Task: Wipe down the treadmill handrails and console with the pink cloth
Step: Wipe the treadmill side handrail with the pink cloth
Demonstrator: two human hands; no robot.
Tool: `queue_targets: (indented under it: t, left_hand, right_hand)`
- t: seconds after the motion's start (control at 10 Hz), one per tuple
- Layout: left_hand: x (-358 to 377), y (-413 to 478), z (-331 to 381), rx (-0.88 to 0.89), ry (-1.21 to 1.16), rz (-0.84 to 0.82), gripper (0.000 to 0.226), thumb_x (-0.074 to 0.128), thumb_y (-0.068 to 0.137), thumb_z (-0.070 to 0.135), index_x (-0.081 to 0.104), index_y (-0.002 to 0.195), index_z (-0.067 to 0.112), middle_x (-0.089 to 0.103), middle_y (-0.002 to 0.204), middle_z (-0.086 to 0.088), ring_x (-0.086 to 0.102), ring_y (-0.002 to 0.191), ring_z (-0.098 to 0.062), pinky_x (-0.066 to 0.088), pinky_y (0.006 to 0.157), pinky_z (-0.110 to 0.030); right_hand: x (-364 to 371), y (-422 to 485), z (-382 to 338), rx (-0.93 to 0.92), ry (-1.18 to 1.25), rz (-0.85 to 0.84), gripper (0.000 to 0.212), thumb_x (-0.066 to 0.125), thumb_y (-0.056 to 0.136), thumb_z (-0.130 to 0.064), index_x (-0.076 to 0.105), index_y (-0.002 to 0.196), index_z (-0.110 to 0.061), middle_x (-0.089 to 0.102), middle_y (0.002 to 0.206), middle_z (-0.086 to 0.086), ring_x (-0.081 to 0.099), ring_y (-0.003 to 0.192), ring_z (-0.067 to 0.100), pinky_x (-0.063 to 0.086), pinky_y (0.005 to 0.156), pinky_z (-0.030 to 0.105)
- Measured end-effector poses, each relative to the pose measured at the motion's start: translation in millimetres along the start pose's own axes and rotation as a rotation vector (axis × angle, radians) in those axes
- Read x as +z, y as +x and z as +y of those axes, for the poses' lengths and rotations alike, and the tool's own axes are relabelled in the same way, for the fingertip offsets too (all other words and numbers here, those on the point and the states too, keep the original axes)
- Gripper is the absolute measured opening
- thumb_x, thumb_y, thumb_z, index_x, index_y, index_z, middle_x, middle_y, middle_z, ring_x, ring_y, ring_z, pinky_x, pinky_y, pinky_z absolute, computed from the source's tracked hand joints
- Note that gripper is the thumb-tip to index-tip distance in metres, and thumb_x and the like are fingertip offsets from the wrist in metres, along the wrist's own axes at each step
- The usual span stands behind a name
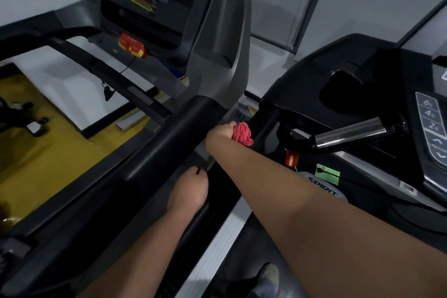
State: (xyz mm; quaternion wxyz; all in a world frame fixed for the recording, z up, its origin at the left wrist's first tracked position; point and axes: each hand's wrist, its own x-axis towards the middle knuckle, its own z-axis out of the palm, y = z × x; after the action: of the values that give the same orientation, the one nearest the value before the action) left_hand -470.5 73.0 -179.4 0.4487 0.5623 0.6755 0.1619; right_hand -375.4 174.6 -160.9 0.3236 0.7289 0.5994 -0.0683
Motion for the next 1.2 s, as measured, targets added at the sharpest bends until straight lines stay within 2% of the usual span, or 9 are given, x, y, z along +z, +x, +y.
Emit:
queue_targets:
  t: [0.2,0.3,0.5,0.6,0.7,0.8,0.9,1.0,1.2]
  left_hand:
    - [-3.4,-2.4,5.1,0.007,0.06,-0.01,0.034,0.031,0.099,0.017,0.054,0.114,-0.004,0.059,0.114,-0.017,0.055,0.107,-0.032,0.036,0.079,-0.029]
    - [-3.2,-2.8,7.8,0.007,0.043,-0.059,0.03,0.029,0.099,0.014,0.057,0.095,0.006,0.058,0.106,-0.007,0.053,0.102,-0.023,0.036,0.082,-0.031]
    - [-2.8,-1.9,15.5,-0.02,0.027,-0.077,0.043,0.027,0.102,0.021,0.039,0.141,0.006,0.038,0.148,-0.009,0.038,0.132,-0.022,0.029,0.101,-0.028]
    - [-1.7,4.6,10.6,0.049,0.135,-0.085,0.036,0.027,0.101,0.018,0.051,0.123,0.0,0.05,0.133,-0.019,0.048,0.119,-0.03,0.036,0.091,-0.03]
    - [-2.9,6.7,8.6,0.071,0.159,-0.082,0.037,0.031,0.1,0.018,0.052,0.121,-0.005,0.054,0.125,-0.023,0.052,0.114,-0.035,0.041,0.087,-0.033]
    - [-1.5,8.4,7.6,0.096,0.196,-0.087,0.037,0.03,0.1,0.017,0.053,0.12,-0.005,0.054,0.124,-0.024,0.052,0.113,-0.036,0.04,0.084,-0.032]
    - [0.2,12.4,4.9,0.091,0.196,-0.079,0.03,0.029,0.098,0.019,0.054,0.099,0.003,0.055,0.119,-0.019,0.05,0.097,-0.029,0.034,0.079,-0.029]
    - [0.3,7.5,8.4,0.073,0.114,-0.039,0.028,0.031,0.096,0.023,0.056,0.098,0.01,0.059,0.112,-0.012,0.053,0.096,-0.026,0.037,0.08,-0.031]
    - [2.4,-10.7,24.2,0.503,0.275,0.146,0.03,0.036,0.099,0.019,0.053,0.123,0.016,0.055,0.124,-0.002,0.056,0.108,-0.022,0.045,0.086,-0.034]
  right_hand:
    - [0.9,-17.4,1.4,-0.071,0.005,0.047,0.044,0.041,0.099,-0.025,0.041,0.141,-0.012,0.042,0.145,0.011,0.035,0.134,0.032,0.023,0.11,0.041]
    - [4.2,-37.2,10.0,-0.158,0.149,0.265,0.03,0.049,0.093,-0.021,0.058,0.12,-0.013,0.057,0.126,0.011,0.047,0.121,0.03,0.029,0.104,0.039]
    - [40.5,-71.4,27.3,-0.183,0.578,0.813,0.022,0.053,0.084,-0.023,0.063,0.099,-0.01,0.063,0.099,0.008,0.054,0.099,0.031,0.035,0.081,0.039]
    - [66.7,-75.2,27.3,-0.062,0.794,0.992,0.024,0.054,0.078,-0.026,0.066,0.093,-0.012,0.065,0.093,0.006,0.057,0.086,0.029,0.041,0.073,0.038]
    - [93.9,-78.8,28.4,-0.016,1.055,1.036,0.03,0.048,0.088,-0.031,0.062,0.103,-0.01,0.059,0.105,0.008,0.052,0.095,0.025,0.043,0.083,0.037]
    - [109.1,-88.2,24.9,0.005,1.494,0.938,0.028,0.046,0.096,-0.025,0.049,0.113,-0.002,0.039,0.114,0.003,0.038,0.103,0.009,0.031,0.09,0.006]
    - [109.7,-92.6,19.1,0.098,1.778,0.825,0.024,0.046,0.099,-0.015,0.042,0.12,-0.004,0.032,0.116,-0.001,0.038,0.105,0.005,0.026,0.084,-0.005]
    - [103.5,-92.2,15.7,0.156,1.981,0.79,0.011,0.045,0.098,-0.012,0.043,0.109,-0.015,0.036,0.115,-0.004,0.042,0.099,-0.003,0.029,0.082,-0.005]
    - [105.9,-85.8,9.7,0.331,2.484,0.594,0.015,0.044,0.098,-0.014,0.049,0.105,-0.027,0.058,0.107,0.0,0.056,0.102,0.015,0.043,0.092,0.028]
